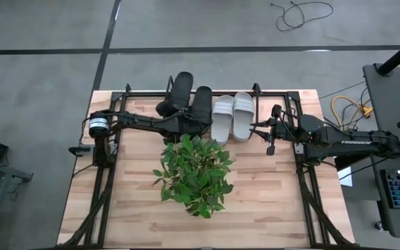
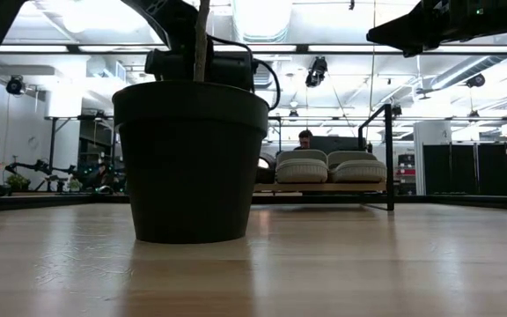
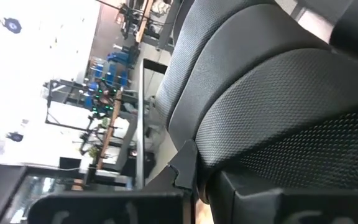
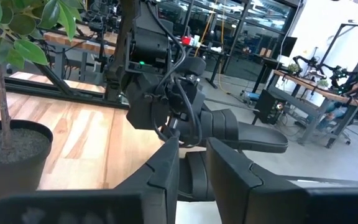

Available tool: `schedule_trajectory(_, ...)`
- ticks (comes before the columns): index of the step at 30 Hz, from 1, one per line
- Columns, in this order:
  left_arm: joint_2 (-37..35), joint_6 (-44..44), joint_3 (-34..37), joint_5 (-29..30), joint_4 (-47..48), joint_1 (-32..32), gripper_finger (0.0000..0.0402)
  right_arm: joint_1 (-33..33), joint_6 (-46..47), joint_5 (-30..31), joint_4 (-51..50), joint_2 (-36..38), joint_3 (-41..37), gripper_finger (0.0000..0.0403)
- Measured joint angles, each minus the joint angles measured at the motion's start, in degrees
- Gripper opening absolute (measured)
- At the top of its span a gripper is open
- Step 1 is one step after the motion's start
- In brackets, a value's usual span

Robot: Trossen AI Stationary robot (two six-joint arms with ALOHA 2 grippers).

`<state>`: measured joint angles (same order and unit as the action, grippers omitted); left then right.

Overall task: Pick and place slides into the shelf
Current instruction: Put the black slide on the shelf

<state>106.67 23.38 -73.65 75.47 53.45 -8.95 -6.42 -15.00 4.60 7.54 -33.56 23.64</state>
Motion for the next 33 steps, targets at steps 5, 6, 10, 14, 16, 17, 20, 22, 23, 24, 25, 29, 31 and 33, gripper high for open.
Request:
schedule_trajectory(5, 0.00, 1.43, 0.06, 1.12, 1.60, -0.41, 0.0000, 0.02, 0.00, 0.00, -0.01, 0.00, 0.00, 0.0077)
schedule_trajectory(6, 0.00, 1.56, 0.06, 1.13, 1.66, -0.48, 0.0000, 0.00, 0.00, 0.00, -0.01, 0.00, 0.00, 0.0076)
schedule_trajectory(10, 0.00, 2.06, 0.06, -1.32, 1.54, -0.83, 0.0000, 0.01, 0.24, 0.00, -0.01, 0.00, 0.00, 0.0069)
schedule_trajectory(14, 0.92, 3.23, 0.69, -3.26, 1.47, -1.62, 0.0000, 0.00, 0.42, 0.00, -0.03, 0.00, 0.00, 0.0070)
schedule_trajectory(16, 1.66, 3.32, 0.80, -3.60, 1.70, -1.87, 0.0000, 0.01, 0.47, 0.00, -0.02, 0.00, 0.00, 0.0073)
schedule_trajectory(17, 2.02, 3.38, 0.80, -3.93, 1.61, -1.93, 0.0000, 0.00, 0.70, 0.00, -0.01, 0.00, 0.00, 0.0074)
schedule_trajectory(20, 2.99, 3.52, 0.78, -5.59, 1.13, -1.99, 0.0000, 0.02, 0.92, 0.00, -0.01, 0.00, 0.00, 0.0078)
schedule_trajectory(22, 3.50, 3.38, 0.78, -7.21, 1.04, -1.99, 0.0000, 0.02, 0.92, 0.00, -0.01, 0.00, 0.00, 0.0079)
schedule_trajectory(23, 3.62, 3.32, 0.78, -8.32, 1.00, -1.99, 0.0000, 0.01, 0.91, 0.00, -0.01, 0.00, 0.00, 0.0079)
schedule_trajectory(24, 3.69, 3.24, 0.78, -9.43, 0.99, -2.03, 0.0000, 0.01, 0.90, 0.00, -0.03, 0.00, 0.00, 0.0079)
schedule_trajectory(25, 3.69, 3.11, 0.78, -10.53, 1.01, -2.07, 0.0000, 0.02, 0.90, 0.00, -0.01, 0.00, 0.00, 0.0078)
schedule_trajectory(29, 3.70, 1.73, 0.57, -13.59, 1.05, -2.08, 0.0000, 0.02, 0.88, 0.00, -0.01, 0.00, 0.00, 0.0071)
schedule_trajectory(31, 3.71, 1.54, 0.41, -13.91, 1.12, -2.05, 0.0000, 0.01, 0.91, 0.00, -0.01, 0.00, 0.00, 0.0068)
schedule_trajectory(33, 3.42, 1.13, 0.16, -14.28, 1.16, -2.05, 0.0003, 0.02, 1.03, 0.00, -0.01, 0.00, 0.00, 0.0068)
